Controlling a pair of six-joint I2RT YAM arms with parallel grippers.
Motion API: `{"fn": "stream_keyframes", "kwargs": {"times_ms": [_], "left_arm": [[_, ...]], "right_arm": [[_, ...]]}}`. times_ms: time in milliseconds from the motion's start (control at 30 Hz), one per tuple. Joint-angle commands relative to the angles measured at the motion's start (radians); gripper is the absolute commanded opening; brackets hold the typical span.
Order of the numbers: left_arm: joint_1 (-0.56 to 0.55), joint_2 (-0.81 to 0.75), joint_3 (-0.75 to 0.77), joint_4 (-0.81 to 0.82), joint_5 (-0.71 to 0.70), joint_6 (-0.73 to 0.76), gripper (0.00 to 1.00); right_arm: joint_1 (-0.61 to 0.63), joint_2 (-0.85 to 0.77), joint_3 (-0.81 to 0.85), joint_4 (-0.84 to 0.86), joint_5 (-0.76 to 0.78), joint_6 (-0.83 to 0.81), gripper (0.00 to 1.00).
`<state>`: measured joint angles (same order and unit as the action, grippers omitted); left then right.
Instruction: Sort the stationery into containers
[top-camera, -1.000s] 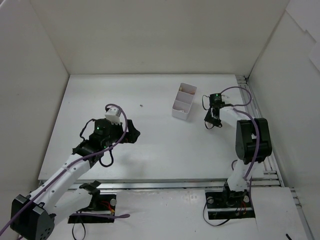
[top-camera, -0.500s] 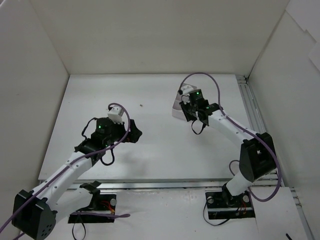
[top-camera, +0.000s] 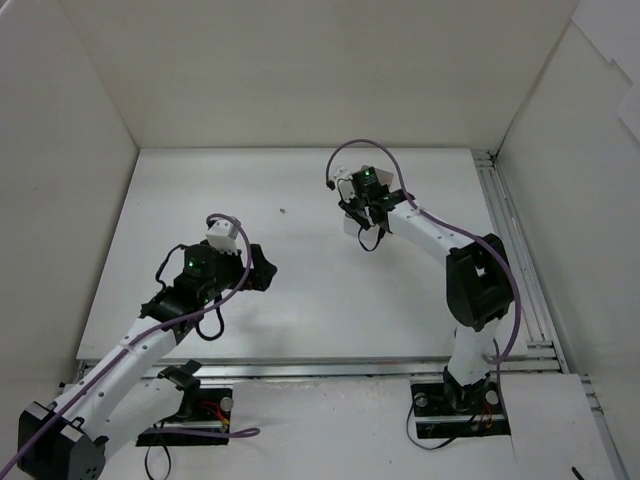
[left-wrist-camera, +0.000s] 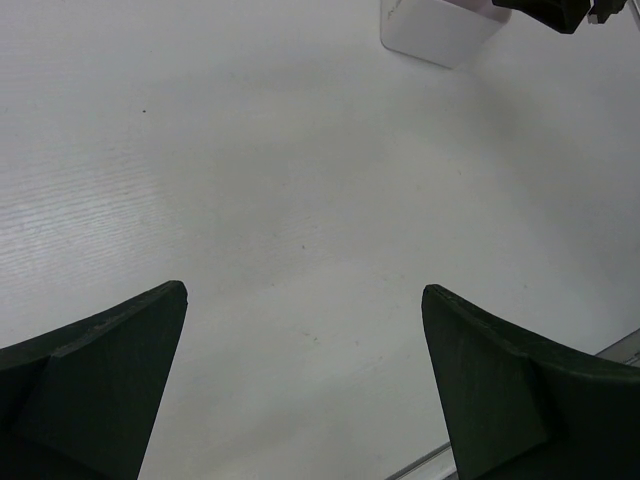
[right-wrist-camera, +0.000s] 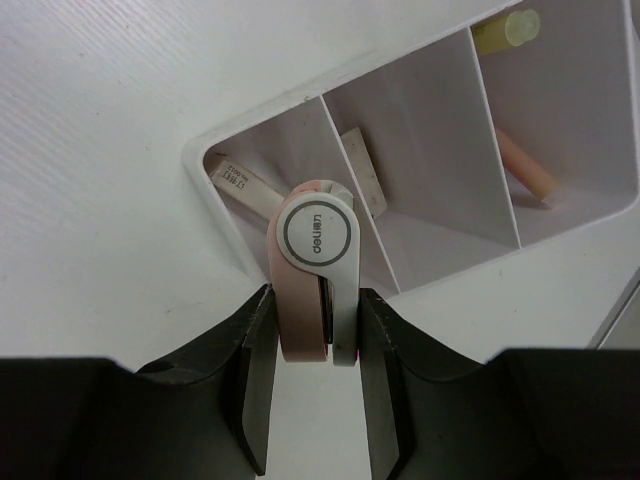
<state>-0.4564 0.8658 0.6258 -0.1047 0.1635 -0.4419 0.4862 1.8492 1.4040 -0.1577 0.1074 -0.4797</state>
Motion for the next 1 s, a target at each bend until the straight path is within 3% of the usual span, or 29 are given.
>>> {"fn": "stream_keyframes", "kwargs": {"times_ms": [0, 133, 233, 267, 567, 600, 633, 767, 967], "left_arm": [[-0.002, -0.007, 0.028, 0.020, -0.021, 0.028, 1.00], [-0.002, -0.008, 0.029, 0.014, -0.019, 0.032, 1.00], [-0.002, -0.013, 0.025, 0.008, -0.024, 0.031, 1.00], [-0.002, -0.016, 0.025, 0.005, -0.028, 0.029, 1.00], [-0.002, -0.062, 0.029, -0.013, -0.030, 0.029, 1.00], [-0.002, -0.068, 0.029, -0.013, -0.030, 0.026, 1.00], [-0.002, -0.070, 0.031, -0.018, -0.030, 0.025, 1.00], [-0.002, -0.083, 0.038, -0.026, -0.024, 0.025, 1.00], [-0.002, -0.145, 0.090, -0.151, -0.143, 0.009, 1.00]], "right_arm": [[0.008, 0.011, 0.061, 0.012, 0.066, -0.059, 0.28], [0.008, 0.030, 0.078, 0.010, 0.066, -0.065, 0.39], [0.009, 0.042, 0.081, 0.010, 0.080, -0.065, 0.51], [0.009, 0.044, 0.081, 0.010, 0.084, -0.062, 0.59], [0.057, -0.072, 0.033, 0.012, 0.037, -0.022, 0.84], [0.057, -0.090, 0.024, 0.012, 0.008, -0.013, 0.95], [0.058, -0.113, 0.021, 0.015, -0.014, -0.002, 0.98], [0.058, -0.228, -0.049, 0.096, -0.045, 0.120, 0.98], [0.043, -0.512, -0.281, 0.305, 0.228, 0.419, 0.98]]}}
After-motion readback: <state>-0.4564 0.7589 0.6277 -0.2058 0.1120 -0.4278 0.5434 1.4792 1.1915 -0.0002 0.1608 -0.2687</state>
